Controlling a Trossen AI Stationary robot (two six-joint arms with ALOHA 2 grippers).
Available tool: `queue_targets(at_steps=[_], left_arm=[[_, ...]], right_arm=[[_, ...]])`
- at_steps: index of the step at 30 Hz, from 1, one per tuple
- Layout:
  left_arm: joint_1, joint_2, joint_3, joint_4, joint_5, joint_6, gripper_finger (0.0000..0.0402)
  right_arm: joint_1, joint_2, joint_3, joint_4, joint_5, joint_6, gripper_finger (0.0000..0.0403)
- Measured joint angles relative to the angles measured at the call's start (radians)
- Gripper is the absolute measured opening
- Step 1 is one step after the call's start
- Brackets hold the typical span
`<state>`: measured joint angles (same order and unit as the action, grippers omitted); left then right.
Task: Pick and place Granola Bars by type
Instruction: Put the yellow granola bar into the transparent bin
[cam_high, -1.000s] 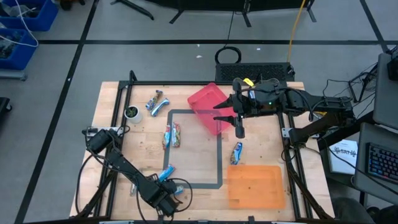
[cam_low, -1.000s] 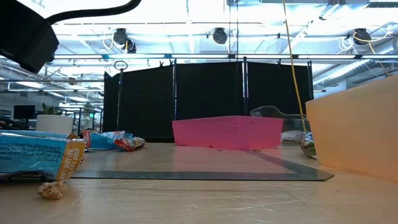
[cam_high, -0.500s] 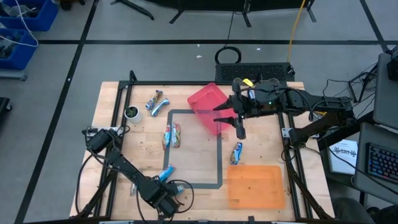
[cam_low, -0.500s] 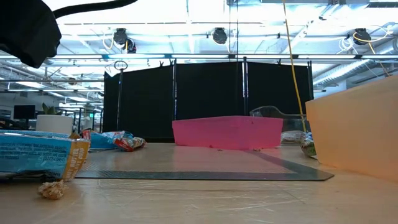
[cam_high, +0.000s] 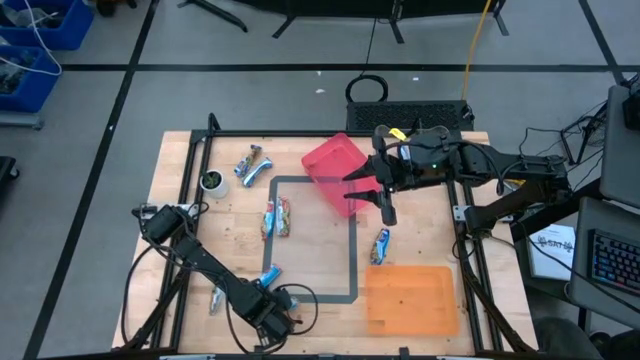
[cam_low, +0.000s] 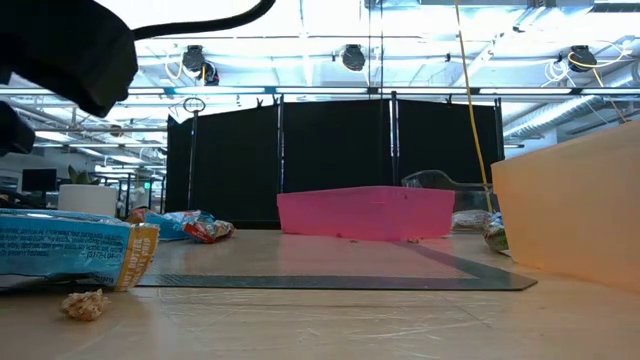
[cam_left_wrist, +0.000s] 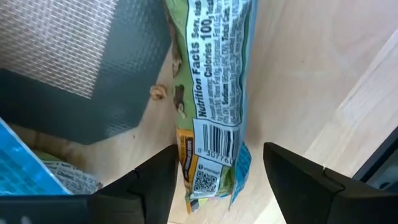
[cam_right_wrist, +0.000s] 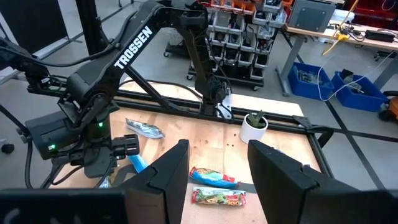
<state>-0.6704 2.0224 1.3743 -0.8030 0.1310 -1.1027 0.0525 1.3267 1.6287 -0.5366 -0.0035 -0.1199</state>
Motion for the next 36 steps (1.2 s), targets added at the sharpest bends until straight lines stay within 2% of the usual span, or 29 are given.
queue_targets(at_steps=[3, 11, 14, 27, 36], left_arm=[[0.0, 0.0, 0.0, -0.005, -0.008, 0.001, 0.0215], [0.006, 0.0, 0.0, -0.009, -0.017, 0.027, 0.0069], [0.015, 0.0, 0.0, -0.009, -0.003, 0.044, 0.0035], [0.05, 0.0, 0.0, -0.007, 0.073, 0.093, 0.0015], [0.06, 0.0, 0.069, -0.133, 0.088, 0.17, 0.0013]], right_arm=[[0.0, 0.0, 0.0, 0.0, 0.001, -0.001, 0.0157], [0.0, 0.0, 0.0, 0.001, 0.001, -0.008, 0.0157], [0.0, 0.0, 0.0, 0.001, 0.004, -0.008, 0.0157], [0.0, 0.0, 0.0, 0.001, 0.006, -0.008, 0.0157], [0.0, 0.0, 0.0, 0.001, 0.034, -0.009, 0.0157]])
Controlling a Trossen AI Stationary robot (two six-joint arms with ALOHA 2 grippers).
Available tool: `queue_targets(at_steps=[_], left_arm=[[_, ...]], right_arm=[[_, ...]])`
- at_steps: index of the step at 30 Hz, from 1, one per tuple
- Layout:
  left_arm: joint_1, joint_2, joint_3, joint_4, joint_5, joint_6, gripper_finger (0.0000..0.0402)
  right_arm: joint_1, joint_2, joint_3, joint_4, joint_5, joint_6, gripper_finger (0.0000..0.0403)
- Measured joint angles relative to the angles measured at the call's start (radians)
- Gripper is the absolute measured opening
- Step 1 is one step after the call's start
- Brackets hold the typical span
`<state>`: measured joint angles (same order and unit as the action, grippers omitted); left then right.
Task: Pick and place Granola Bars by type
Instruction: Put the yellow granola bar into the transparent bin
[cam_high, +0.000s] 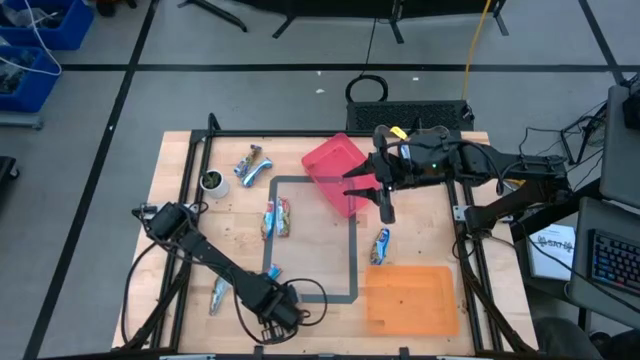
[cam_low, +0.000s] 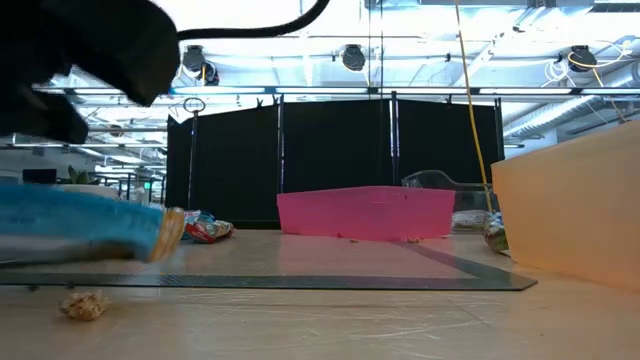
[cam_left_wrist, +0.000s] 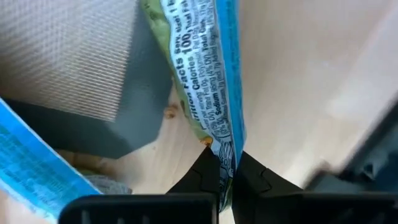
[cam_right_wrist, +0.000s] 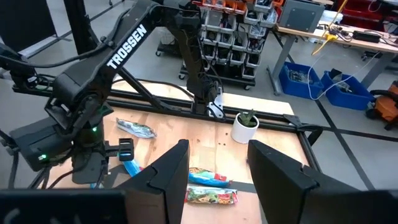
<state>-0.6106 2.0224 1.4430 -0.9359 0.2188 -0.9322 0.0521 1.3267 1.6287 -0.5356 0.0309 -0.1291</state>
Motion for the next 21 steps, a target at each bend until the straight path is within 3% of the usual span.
queue_targets(at_steps=[10, 14, 21], left_arm=[[0.053, -0.027, 0.125, -0.278, 0.081, 0.19, 0.0012], [0.083, -0.097, 0.134, -0.357, 0.061, 0.226, 0.0011], [0.148, -0.267, 0.135, -0.507, -0.032, 0.231, 0.0011]], right_arm=[[0.0, 0.0, 0.0, -0.006, 0.056, -0.026, 0.0158], [-0.001, -0.01, 0.0, -0.023, 0.104, -0.043, 0.0158], [-0.001, -0.02, 0.0, -0.037, 0.1, -0.015, 0.0158]])
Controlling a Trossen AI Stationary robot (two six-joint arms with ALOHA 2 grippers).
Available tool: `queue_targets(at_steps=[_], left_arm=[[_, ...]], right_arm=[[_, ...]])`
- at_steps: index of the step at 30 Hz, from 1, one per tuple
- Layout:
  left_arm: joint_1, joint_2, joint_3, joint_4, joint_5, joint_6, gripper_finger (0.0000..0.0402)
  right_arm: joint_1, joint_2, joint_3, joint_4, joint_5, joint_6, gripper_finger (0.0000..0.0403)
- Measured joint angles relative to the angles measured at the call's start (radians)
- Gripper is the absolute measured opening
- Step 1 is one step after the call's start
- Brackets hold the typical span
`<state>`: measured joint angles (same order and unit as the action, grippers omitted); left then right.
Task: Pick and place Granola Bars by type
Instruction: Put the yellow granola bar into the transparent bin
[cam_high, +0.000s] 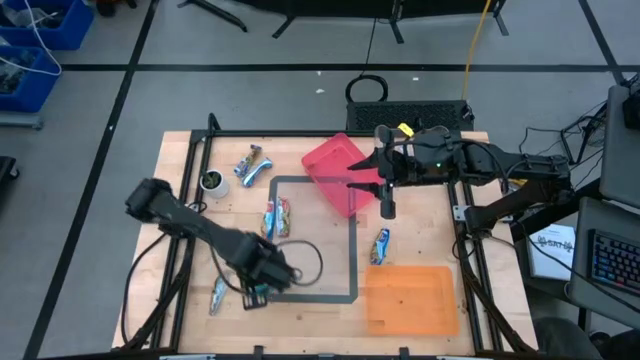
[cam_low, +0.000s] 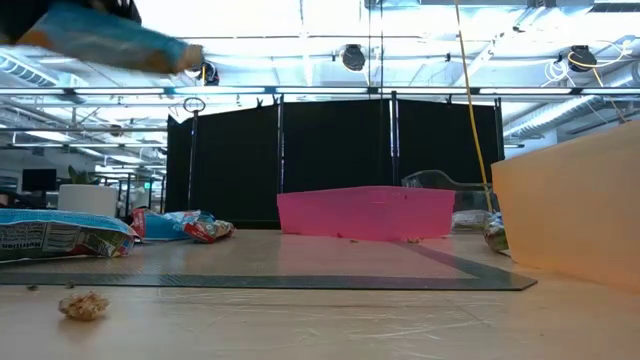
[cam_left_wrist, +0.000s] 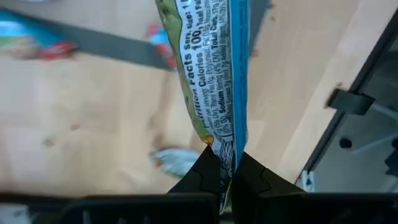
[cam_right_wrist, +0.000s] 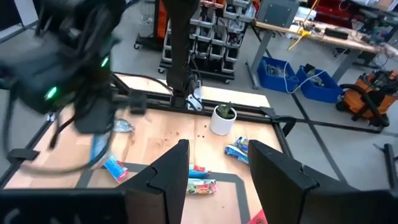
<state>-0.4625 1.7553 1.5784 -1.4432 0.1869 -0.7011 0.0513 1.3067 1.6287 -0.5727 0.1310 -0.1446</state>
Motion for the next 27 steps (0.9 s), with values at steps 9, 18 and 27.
queue_targets(at_steps=[9, 18, 27], left_arm=[[0.085, -0.189, 0.0, -0.125, -0.12, 0.002, 0.001], [0.185, -0.259, 0.001, -0.131, -0.196, 0.071, 0.001], [0.246, -0.242, 0.072, -0.124, -0.468, 0.354, 0.001]], right_arm=[[0.0, 0.0, 0.0, -0.008, 0.001, 0.028, 0.0158], [0.0, 0.022, 0.0, -0.002, 0.0, 0.144, 0.0158], [0.003, 0.052, 0.0, 0.022, -0.029, 0.226, 0.0158]])
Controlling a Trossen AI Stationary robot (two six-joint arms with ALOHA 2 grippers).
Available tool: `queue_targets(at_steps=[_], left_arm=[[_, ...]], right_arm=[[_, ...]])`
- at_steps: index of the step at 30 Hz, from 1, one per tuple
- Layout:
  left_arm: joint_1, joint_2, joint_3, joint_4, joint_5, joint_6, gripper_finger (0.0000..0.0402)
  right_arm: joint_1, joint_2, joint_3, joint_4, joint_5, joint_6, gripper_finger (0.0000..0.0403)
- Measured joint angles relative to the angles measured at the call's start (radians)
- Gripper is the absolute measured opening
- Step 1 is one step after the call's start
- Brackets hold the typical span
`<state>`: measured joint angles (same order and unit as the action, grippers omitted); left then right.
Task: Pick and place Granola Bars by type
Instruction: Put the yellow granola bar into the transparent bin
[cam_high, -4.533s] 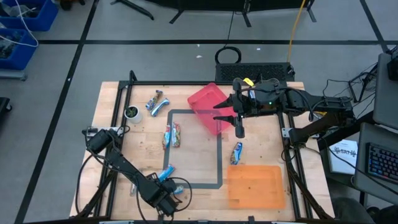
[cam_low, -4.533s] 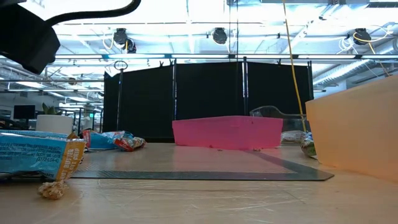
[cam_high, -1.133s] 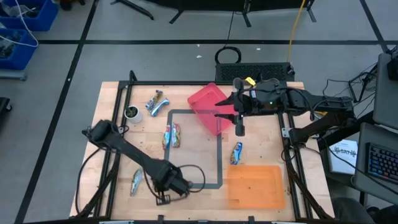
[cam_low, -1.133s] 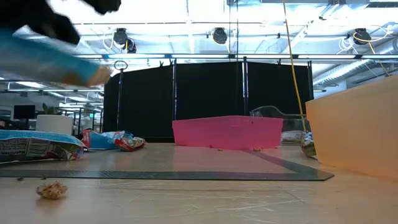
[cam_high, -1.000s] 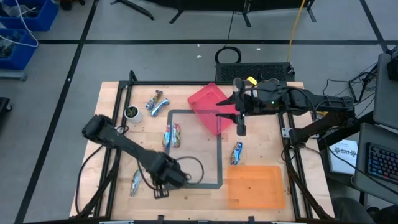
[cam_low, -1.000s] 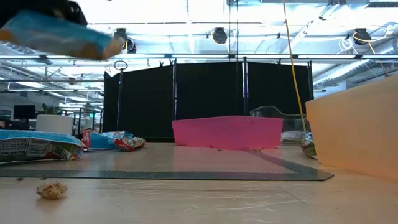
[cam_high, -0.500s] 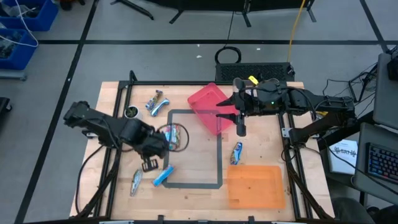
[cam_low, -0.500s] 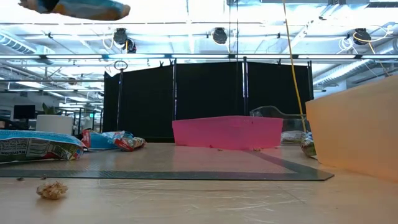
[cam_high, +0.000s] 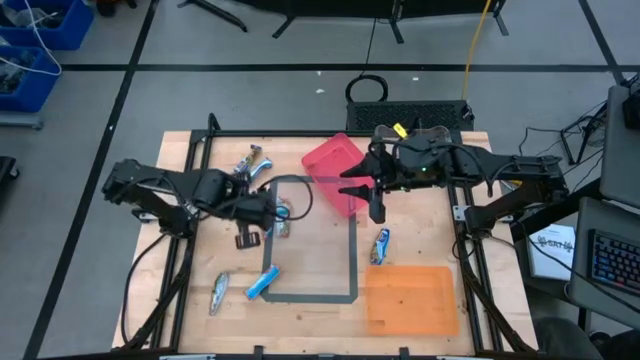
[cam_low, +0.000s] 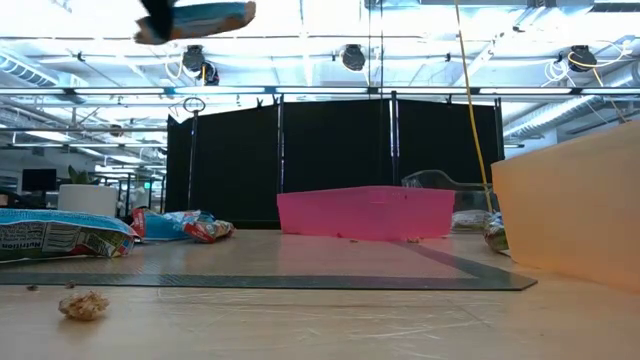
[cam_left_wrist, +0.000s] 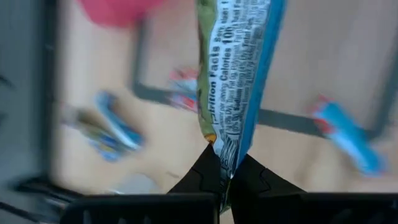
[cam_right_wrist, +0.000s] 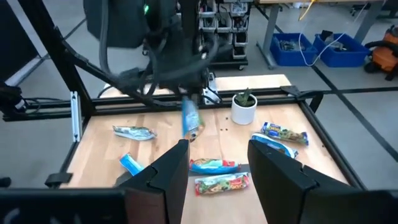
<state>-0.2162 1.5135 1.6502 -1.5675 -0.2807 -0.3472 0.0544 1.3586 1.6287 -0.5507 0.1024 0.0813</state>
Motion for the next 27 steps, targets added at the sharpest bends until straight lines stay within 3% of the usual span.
queue_targets(at_steps=[7, 12, 20, 27], left_arm=[[-0.001, -0.001, 0.122, 0.007, -0.263, 0.385, 0.001], [-0.009, -0.001, 0.211, 0.104, -0.42, 0.704, 0.001], [-0.009, -0.001, 0.305, 0.296, -0.529, 1.219, 0.001], [-0.009, -0.001, 0.324, 0.468, -0.543, 1.57, 0.001]], right_arm=[[0.0, -0.006, 0.0, 0.006, 0.001, 0.076, 0.0158], [0.0, 0.007, 0.0, 0.021, 0.002, 0.091, 0.0162], [0.0, 0.015, 0.0, 0.11, 0.004, 0.077, 0.0224], [-0.002, 0.016, 0.0, 0.237, 0.033, 0.095, 0.027]])
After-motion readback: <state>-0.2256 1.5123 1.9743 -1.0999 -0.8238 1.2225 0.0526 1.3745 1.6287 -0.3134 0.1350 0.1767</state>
